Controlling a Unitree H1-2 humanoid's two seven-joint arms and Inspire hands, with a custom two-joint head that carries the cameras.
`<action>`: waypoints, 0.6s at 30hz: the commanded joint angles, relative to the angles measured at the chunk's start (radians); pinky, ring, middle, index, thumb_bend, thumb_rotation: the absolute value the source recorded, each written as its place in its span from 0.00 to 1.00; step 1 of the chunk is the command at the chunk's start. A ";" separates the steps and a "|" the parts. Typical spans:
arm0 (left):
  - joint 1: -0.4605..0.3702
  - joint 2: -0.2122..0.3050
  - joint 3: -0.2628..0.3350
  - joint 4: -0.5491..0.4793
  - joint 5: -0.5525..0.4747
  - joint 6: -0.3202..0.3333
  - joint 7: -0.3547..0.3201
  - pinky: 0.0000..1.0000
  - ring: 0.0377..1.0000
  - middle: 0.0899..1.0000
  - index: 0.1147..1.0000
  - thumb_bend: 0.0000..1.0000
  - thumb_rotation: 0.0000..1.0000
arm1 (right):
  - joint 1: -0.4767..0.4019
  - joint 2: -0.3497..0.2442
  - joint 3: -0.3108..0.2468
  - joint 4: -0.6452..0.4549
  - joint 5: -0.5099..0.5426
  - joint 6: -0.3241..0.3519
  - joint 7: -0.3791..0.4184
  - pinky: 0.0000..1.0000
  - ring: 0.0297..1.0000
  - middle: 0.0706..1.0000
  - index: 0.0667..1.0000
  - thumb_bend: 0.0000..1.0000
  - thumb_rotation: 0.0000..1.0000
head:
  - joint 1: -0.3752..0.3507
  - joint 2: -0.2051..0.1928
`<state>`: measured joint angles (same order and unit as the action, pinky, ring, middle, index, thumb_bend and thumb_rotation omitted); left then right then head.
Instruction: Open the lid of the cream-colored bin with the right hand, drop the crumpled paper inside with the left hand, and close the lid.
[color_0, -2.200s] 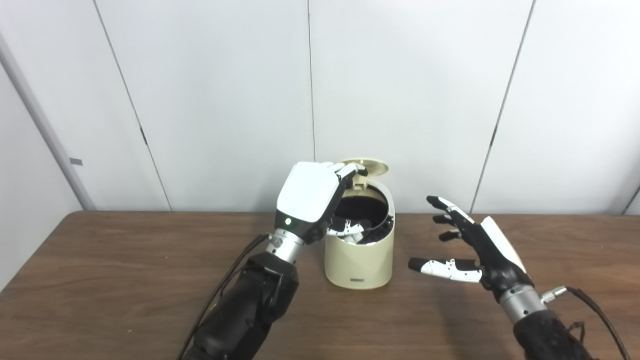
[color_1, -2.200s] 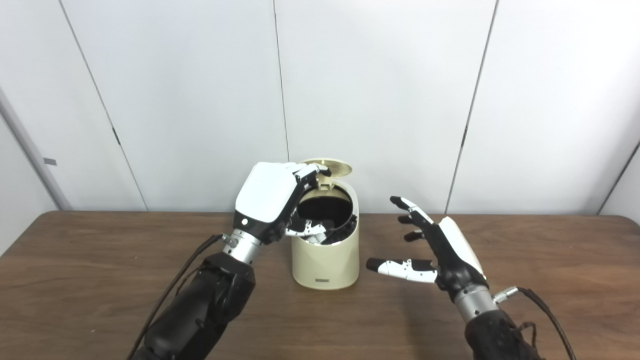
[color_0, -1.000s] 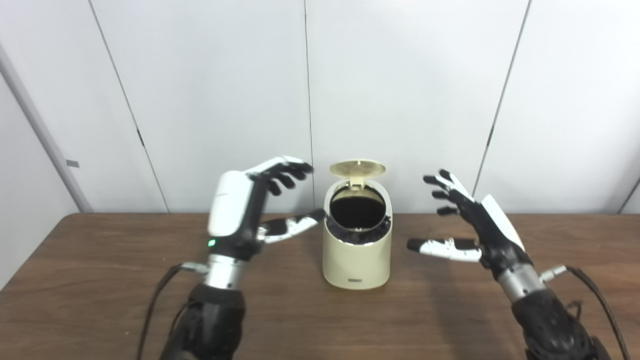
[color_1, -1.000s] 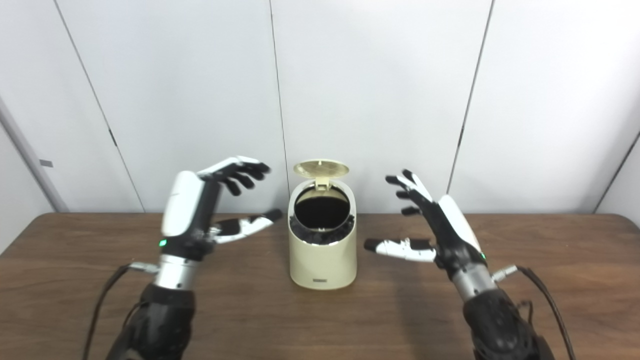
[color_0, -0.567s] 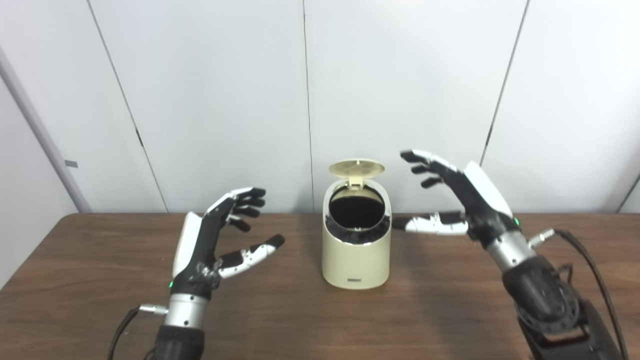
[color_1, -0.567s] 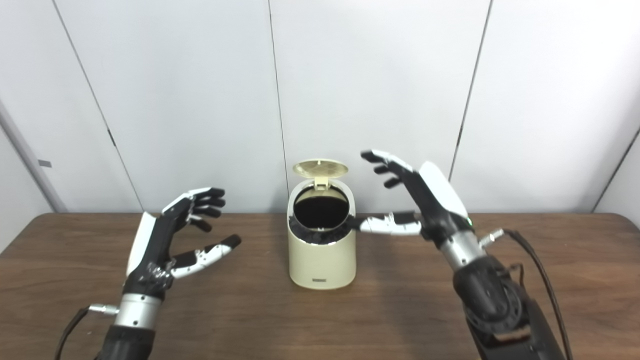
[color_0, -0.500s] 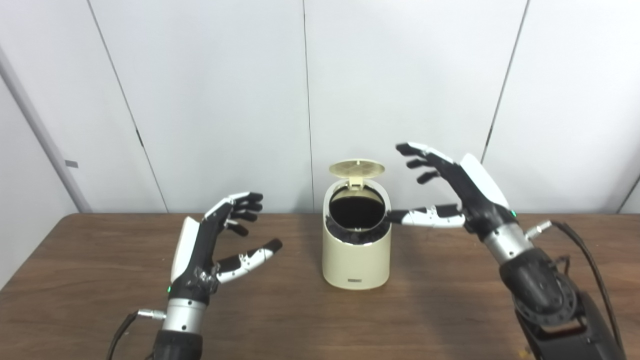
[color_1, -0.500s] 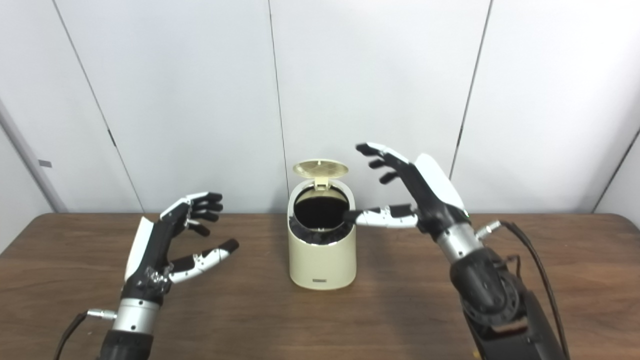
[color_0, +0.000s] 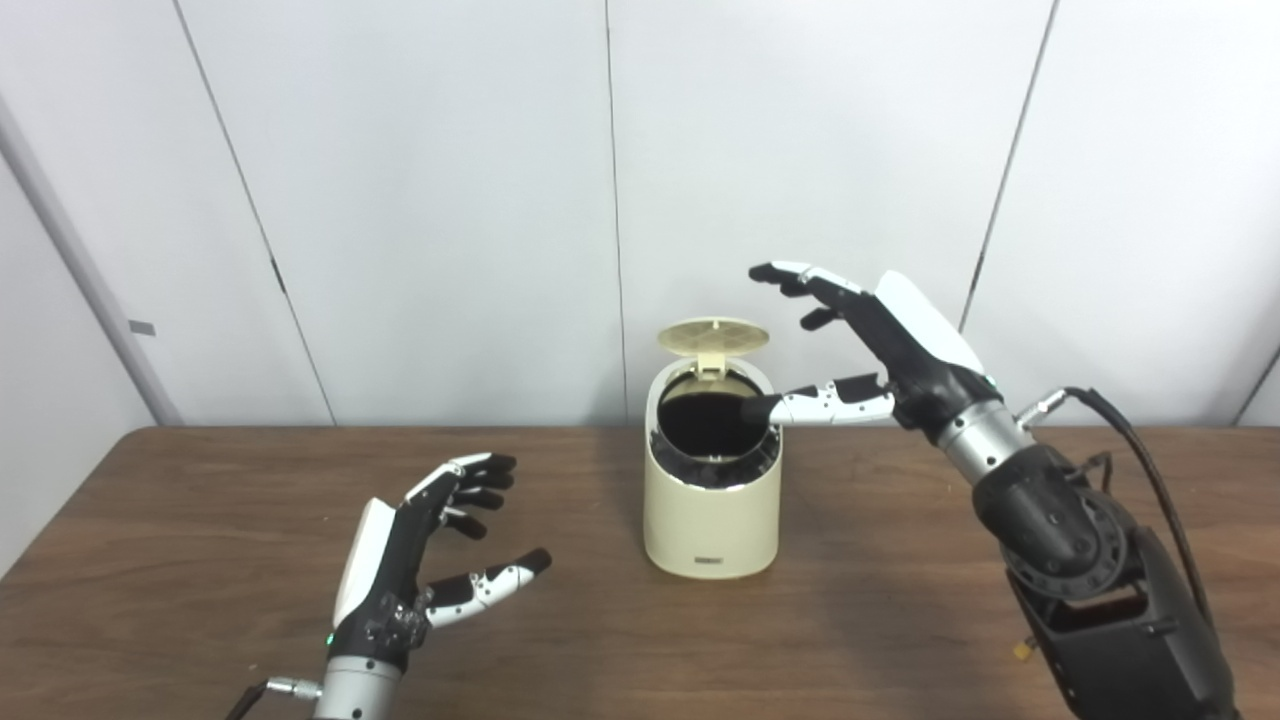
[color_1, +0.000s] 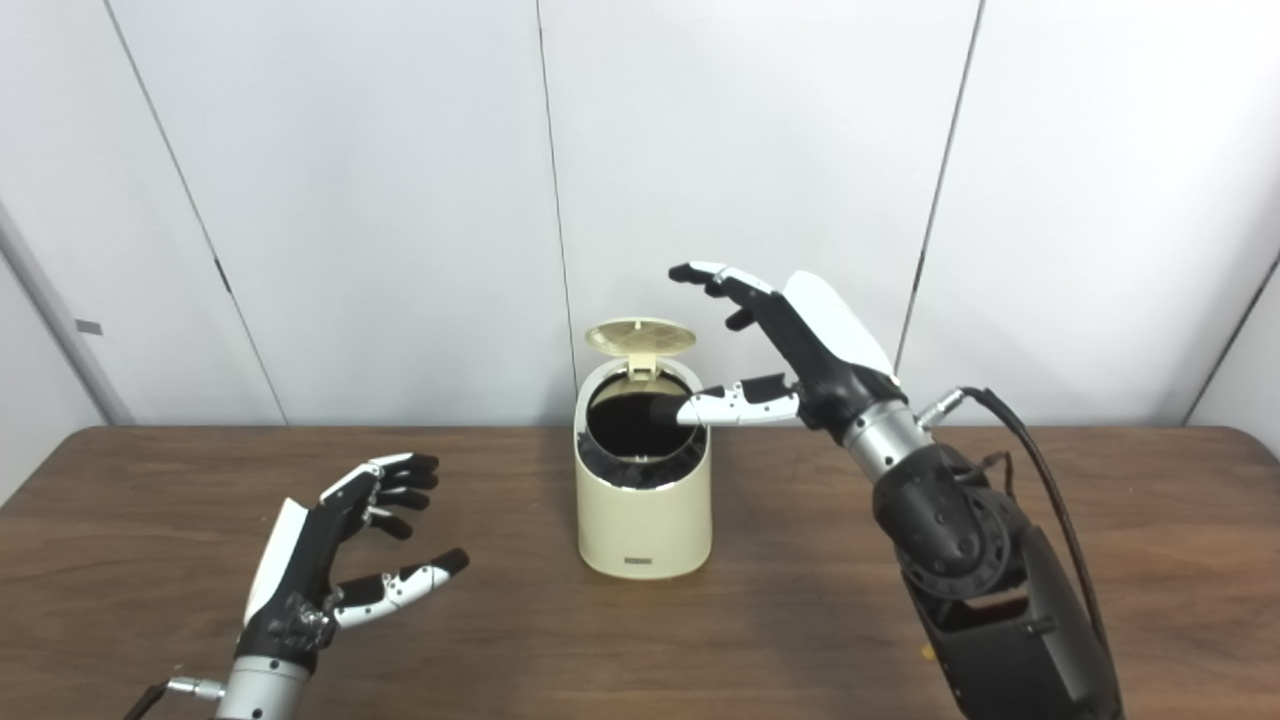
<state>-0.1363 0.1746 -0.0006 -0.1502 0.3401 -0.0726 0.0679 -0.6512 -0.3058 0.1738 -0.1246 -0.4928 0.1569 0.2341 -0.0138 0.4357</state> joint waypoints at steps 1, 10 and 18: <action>-0.016 0.008 0.002 -0.017 0.004 -0.037 0.009 0.55 0.65 0.68 0.71 0.71 0.11 | -0.057 -0.020 0.001 -0.018 -0.015 -0.006 0.007 0.66 0.84 0.86 0.83 0.70 0.53 | 0.000 0.001; -0.018 -0.002 -0.003 -0.015 0.008 -0.032 0.009 0.57 0.66 0.67 0.71 0.72 0.12 | -0.064 -0.039 0.039 -0.042 -0.089 -0.005 0.047 0.72 0.89 0.85 0.82 0.72 0.59 | 0.007 0.006; -0.020 -0.007 -0.006 -0.023 0.018 -0.017 0.007 0.56 0.66 0.67 0.71 0.72 0.12 | -0.064 -0.036 0.051 -0.028 -0.098 -0.031 0.062 0.77 0.91 0.81 0.79 0.71 0.56 | 0.012 0.009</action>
<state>-0.1293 0.1645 -0.0091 -0.1502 0.3508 -0.0784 0.0675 -0.6590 -0.3352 0.2293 -0.1300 -0.5833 0.1524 0.3081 -0.0015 0.4433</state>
